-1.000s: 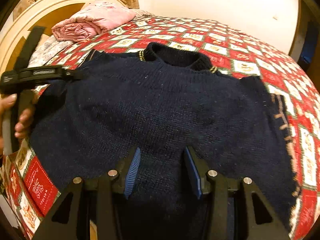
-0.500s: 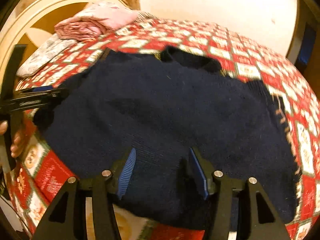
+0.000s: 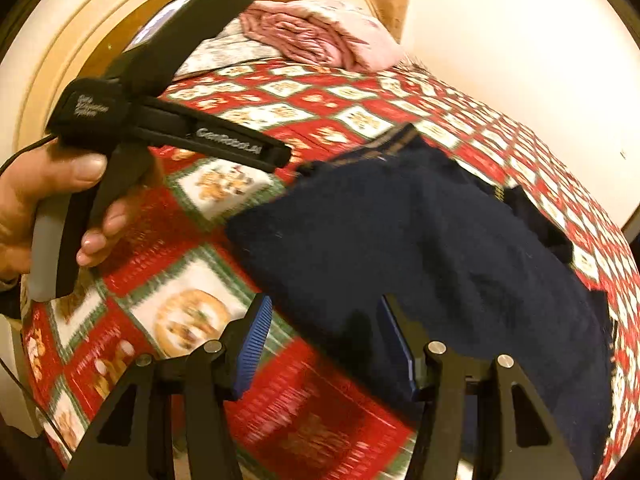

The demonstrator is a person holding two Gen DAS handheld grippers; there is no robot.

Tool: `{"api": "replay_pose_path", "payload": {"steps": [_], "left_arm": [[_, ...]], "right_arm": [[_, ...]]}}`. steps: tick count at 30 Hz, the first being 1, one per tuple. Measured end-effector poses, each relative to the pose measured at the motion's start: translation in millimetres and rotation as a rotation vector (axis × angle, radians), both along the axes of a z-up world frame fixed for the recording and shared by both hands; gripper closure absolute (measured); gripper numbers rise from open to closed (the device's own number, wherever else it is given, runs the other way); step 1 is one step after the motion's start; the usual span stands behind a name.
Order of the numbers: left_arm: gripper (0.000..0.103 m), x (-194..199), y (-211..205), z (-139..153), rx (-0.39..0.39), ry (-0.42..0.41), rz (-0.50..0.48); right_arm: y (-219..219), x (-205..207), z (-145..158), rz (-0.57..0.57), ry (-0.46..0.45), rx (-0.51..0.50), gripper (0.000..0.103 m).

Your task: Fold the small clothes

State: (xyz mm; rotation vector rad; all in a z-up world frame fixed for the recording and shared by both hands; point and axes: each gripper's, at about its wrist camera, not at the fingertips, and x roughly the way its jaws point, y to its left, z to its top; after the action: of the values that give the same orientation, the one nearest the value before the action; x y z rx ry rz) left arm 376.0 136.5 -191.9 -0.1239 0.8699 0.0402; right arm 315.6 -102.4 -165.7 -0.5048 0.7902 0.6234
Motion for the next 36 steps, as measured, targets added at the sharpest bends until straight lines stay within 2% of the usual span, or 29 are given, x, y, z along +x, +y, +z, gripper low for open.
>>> {"api": "replay_pose_path", "payload": {"steps": [3,7,12,18,22,23,24,26,29,34,36], "left_arm": [[0.013,0,16,-5,0.023,0.013,0.025],[0.013,0,32,-15,-0.006,0.029,0.053],[0.014,1,31,-22,0.001,0.032,0.04],[0.014,14,50,-16,-0.062,0.039,0.068],[0.014,19,63,-14,-0.103,0.043,0.093],[0.014,21,66,-13,-0.111,0.045,0.095],[0.014,23,67,-13,-0.114,0.046,0.097],[0.014,29,66,-11,-0.124,0.049,0.084],[0.014,47,53,-3,-0.159,0.045,0.007],[0.014,90,20,-2,-0.274,0.123,-0.143],[0.014,109,5,-2,-0.269,0.137,-0.165]], "right_arm": [[13,-10,-2,0.011,-0.053,-0.033,0.047],[27,-13,-8,-0.004,-0.098,-0.076,0.047],[39,-10,-16,-0.039,-0.168,-0.139,0.047],[63,-22,-25,-0.027,-0.284,-0.224,0.047],[79,-16,-34,-0.03,-0.318,-0.271,0.047],[78,-12,-35,-0.035,-0.314,-0.263,0.057],[77,-9,-35,-0.035,-0.304,-0.255,0.085],[75,-5,-41,-0.03,-0.271,-0.257,0.087],[73,-4,-41,-0.032,-0.269,-0.246,0.087],[69,1,-42,-0.04,-0.258,-0.222,0.087],[69,0,-42,-0.041,-0.258,-0.217,0.087]]}}
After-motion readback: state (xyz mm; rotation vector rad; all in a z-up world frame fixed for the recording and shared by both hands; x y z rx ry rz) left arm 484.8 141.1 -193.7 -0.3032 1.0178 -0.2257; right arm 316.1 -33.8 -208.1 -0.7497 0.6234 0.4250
